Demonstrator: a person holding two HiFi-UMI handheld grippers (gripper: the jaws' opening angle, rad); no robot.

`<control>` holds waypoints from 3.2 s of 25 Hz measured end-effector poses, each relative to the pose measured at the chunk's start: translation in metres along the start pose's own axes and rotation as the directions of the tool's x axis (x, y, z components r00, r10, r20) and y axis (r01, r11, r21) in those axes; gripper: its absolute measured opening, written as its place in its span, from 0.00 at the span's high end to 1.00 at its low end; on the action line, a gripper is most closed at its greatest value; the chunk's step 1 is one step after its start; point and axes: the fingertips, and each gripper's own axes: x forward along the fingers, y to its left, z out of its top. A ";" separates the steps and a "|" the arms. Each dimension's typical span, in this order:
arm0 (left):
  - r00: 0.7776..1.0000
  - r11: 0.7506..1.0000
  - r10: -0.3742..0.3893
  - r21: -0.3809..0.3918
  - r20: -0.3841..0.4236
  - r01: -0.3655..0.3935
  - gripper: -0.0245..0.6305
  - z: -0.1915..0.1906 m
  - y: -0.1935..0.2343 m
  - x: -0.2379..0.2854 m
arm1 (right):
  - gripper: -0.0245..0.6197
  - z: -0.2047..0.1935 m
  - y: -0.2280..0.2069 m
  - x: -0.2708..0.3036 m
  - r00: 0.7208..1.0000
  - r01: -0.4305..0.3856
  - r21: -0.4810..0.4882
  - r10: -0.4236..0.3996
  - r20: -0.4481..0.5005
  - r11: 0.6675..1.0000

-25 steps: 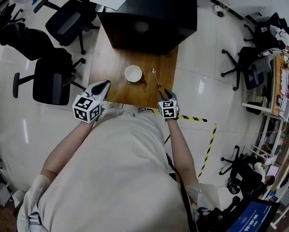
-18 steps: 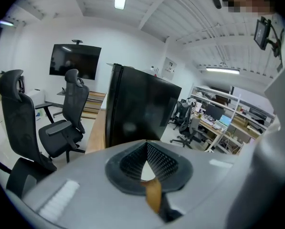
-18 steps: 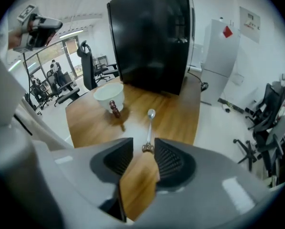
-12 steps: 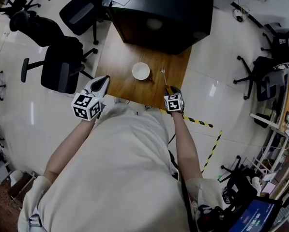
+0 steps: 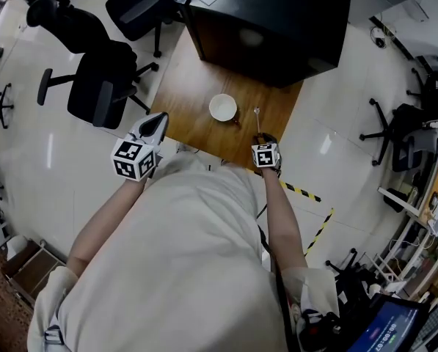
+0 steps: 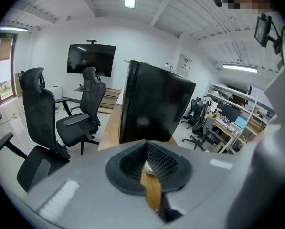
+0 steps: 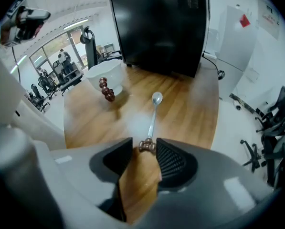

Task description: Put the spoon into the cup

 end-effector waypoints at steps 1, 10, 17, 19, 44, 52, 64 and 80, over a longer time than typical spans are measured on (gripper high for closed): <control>1.000 1.000 0.005 -0.002 0.000 -0.005 0.96 -0.001 0.001 0.000 | 0.73 -0.002 -0.001 0.003 1.000 0.003 -0.001 -0.003 -0.007 1.000; 1.000 1.000 0.024 -0.004 0.001 -0.024 0.96 -0.002 0.003 -0.003 | 0.73 0.003 -0.005 0.008 0.999 0.041 0.047 -0.039 -0.031 0.998; 1.000 1.000 0.013 0.007 0.001 -0.013 0.96 0.003 0.002 0.004 | 0.76 -0.001 -0.010 0.014 0.998 0.063 0.083 -0.061 -0.022 0.995; 1.000 1.000 0.012 0.007 0.000 -0.012 0.96 0.003 0.003 0.005 | 0.76 -0.004 -0.011 0.011 0.997 0.071 0.080 -0.067 -0.045 0.994; 0.996 0.997 -0.081 -0.008 0.029 0.081 0.96 0.012 0.003 0.017 | 0.77 0.075 0.011 -0.085 0.972 0.051 0.177 -0.090 0.217 0.983; 0.992 0.992 -0.121 -0.028 0.028 0.122 0.96 0.008 -0.002 0.020 | 0.77 0.095 0.033 -0.106 0.963 0.008 0.156 -0.050 0.266 0.988; 0.986 0.985 -0.166 -0.039 0.016 0.166 0.96 -0.004 -0.003 0.017 | 0.77 0.116 0.089 -0.102 0.972 -0.037 -0.024 0.041 0.231 0.999; 0.983 0.982 -0.185 -0.026 0.008 0.186 0.96 -0.012 -0.002 0.013 | 0.77 0.114 0.112 -0.067 0.991 -0.075 -0.079 0.084 0.108 0.994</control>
